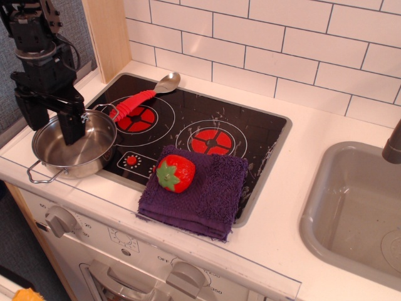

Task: Move pot to front left below the spoon

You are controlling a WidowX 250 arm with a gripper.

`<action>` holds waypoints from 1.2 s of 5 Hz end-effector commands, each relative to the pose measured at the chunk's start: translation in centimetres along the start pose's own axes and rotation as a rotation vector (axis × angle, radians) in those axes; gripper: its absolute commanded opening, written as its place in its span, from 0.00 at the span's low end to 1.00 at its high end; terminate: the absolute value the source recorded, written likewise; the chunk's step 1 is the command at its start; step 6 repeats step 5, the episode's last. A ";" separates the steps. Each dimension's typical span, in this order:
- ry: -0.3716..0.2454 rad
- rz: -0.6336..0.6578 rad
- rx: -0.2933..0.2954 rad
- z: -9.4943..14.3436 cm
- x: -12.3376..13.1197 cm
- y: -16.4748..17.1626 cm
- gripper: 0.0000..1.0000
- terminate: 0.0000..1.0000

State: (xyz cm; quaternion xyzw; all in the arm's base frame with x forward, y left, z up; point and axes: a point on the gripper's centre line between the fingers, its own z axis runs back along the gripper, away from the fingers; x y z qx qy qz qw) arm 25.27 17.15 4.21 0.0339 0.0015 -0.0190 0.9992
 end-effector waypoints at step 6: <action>-0.081 -0.025 0.017 3.5 -0.6 0.4 1.00 1.00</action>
